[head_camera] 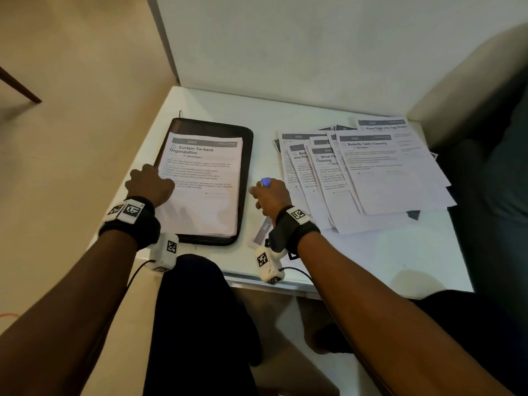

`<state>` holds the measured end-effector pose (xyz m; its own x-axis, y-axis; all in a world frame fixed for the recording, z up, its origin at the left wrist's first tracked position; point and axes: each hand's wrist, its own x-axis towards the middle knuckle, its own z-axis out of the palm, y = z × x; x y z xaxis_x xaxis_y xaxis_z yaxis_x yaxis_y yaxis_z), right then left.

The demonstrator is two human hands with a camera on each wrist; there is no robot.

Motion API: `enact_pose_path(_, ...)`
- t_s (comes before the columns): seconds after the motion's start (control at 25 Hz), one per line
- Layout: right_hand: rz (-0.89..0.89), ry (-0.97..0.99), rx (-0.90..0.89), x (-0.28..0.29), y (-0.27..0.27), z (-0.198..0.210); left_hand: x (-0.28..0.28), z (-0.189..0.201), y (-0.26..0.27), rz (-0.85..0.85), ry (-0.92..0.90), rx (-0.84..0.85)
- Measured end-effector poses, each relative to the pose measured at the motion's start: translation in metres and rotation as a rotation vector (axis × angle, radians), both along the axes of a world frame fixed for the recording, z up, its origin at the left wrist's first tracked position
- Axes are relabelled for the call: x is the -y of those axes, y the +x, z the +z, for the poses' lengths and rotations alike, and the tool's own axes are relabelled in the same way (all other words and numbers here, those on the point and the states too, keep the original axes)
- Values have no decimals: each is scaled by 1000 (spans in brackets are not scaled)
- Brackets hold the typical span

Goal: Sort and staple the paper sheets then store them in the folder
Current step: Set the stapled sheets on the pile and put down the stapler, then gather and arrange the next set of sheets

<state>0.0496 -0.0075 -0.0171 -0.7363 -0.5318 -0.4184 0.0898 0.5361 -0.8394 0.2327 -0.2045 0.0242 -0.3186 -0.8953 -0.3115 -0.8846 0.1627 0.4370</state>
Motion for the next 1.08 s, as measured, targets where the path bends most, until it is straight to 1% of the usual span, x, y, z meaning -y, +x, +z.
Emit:
enact_pose_path(0.08,-51,-16,38,-33,0,11,-18,11,-10,-70,-24,-23)
enact_pose_path(0.2,-137,-44,72,-88,-6,25,-59,25,-40,-166,-40,-133)
enact_pose_path(0.28,-193,-41,71,-123,-16,31,-93,26,-63,-229,-13,-200)
enact_pose_path(0.32,-186,-6,30,-142,-25,35,-113,23,-77,-267,4,-225)
enact_pose_path(0.44,-136,236,-144,-196,-58,34,-175,9,-113,-409,51,-260)
enact_pose_path(0.56,-224,458,-310,-252,-96,26,-237,-11,-154,-509,70,-232)
enact_pose_path(0.68,-336,563,-375,-296,-129,14,-291,-31,-192,-605,77,-261)
enact_pose_path(0.76,-362,668,-378,-314,-145,3,-317,-40,-211,-656,63,-268)
enact_pose_path(0.88,-378,743,-362,-323,-156,-14,-341,-46,-229,-676,57,-257)
enact_pose_path(1.0,-344,775,-365,-324,-158,-27,-346,-48,-237,-688,64,-223)
enact_pose_path(1.08,-365,768,-301,-321,-157,-24,-343,-48,-236,-699,69,-216)
